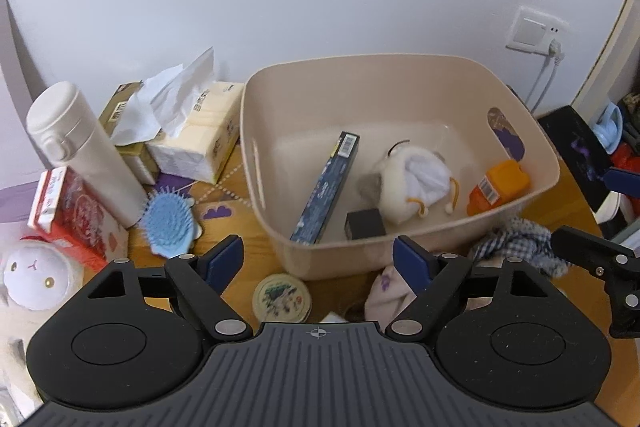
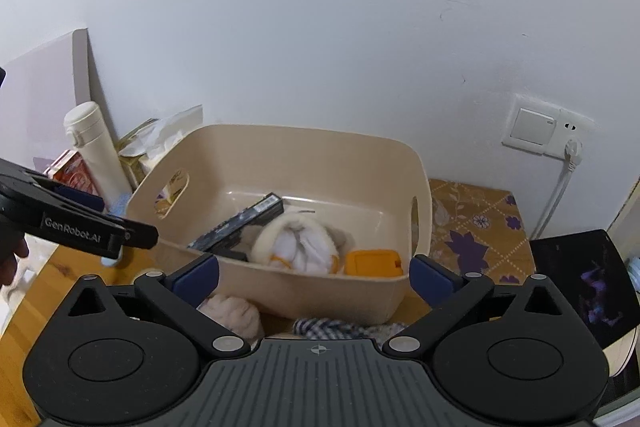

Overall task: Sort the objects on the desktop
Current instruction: 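Move both grippers back toward the brown clip and tissue pack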

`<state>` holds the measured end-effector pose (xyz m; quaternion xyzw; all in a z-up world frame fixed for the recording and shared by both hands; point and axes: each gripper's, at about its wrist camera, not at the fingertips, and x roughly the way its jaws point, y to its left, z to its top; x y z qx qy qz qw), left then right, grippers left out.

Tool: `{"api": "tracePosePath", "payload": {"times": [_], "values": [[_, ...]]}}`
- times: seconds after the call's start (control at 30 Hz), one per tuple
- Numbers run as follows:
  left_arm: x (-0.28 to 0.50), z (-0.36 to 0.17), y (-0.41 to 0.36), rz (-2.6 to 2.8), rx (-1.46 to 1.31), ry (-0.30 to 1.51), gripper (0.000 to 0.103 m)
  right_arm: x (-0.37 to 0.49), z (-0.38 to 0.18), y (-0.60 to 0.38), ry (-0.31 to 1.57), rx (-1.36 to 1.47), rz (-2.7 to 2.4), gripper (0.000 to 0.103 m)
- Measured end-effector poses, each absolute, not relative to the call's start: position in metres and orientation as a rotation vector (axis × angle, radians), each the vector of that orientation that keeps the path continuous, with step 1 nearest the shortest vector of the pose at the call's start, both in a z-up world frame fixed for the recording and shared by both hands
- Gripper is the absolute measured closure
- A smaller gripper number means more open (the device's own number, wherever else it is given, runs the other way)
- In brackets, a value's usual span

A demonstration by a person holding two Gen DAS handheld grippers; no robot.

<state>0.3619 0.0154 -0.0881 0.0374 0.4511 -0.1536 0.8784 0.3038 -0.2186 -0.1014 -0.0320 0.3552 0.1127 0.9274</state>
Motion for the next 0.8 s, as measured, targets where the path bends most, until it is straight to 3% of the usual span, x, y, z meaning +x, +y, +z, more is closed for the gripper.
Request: {"api": "tracePosePath", "payload": {"times": [0.8], "values": [[0.293, -0.142, 0.058, -0.389, 0.134, 1.008, 0.020, 0.220, -0.152, -0.204, 0.769, -0.107, 0.285, 0.000]]}}
